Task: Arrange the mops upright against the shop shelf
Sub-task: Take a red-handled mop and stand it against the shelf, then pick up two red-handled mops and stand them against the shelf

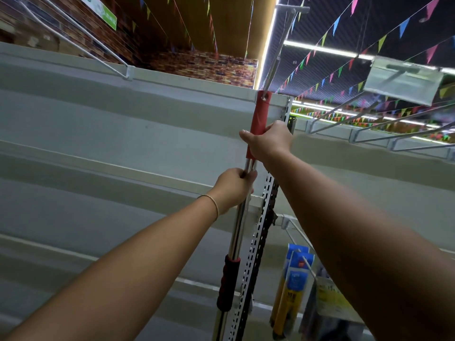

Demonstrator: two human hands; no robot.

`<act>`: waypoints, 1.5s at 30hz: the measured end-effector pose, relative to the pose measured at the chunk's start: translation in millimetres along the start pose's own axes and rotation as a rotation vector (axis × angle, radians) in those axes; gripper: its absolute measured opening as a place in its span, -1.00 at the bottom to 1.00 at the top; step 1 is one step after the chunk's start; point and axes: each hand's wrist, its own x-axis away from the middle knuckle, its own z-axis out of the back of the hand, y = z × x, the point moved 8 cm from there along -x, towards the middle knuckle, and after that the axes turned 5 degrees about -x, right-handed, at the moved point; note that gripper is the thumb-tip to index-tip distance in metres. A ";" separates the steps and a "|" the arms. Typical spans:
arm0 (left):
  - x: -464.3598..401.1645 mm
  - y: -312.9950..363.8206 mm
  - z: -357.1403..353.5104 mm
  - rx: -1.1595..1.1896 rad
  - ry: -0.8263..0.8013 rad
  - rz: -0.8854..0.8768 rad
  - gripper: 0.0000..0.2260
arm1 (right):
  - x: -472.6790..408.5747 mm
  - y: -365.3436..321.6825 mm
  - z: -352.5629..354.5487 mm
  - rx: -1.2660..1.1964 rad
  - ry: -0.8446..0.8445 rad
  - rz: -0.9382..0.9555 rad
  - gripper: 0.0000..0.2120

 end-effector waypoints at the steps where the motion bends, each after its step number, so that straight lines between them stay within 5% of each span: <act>1: -2.7 -1.3 -1.1 -0.005 0.007 0.006 -0.65 | -2.6 1.4 -1.9 0.004 -0.003 -0.005 -0.52; 12: -16.9 -7.3 -5.9 -0.009 0.024 0.044 -0.71 | -12.1 14.8 -8.9 -0.019 -0.027 -0.053 -0.50; 18: 4.6 -1.2 2.0 -0.191 0.018 -0.020 -0.76 | 12.9 30.9 0.5 0.127 -0.143 -0.051 -0.67; 22: 43.5 11.6 10.9 -0.246 0.038 -0.102 -0.66 | 53.0 25.5 32.3 0.211 -0.119 0.025 -0.55; 33: 169.6 78.3 -83.7 -0.005 -0.353 -0.423 -0.77 | 201.8 34.8 196.7 0.413 0.168 0.029 -0.67; 39: 218.5 112.3 -131.8 -0.690 0.015 -0.591 -0.56 | 289.6 66.0 320.7 0.586 0.318 -0.118 -0.68; 45: 266.8 156.6 -198.1 -0.693 -0.001 -0.643 -0.44 | 359.3 93.2 440.6 0.656 0.436 -0.245 -0.67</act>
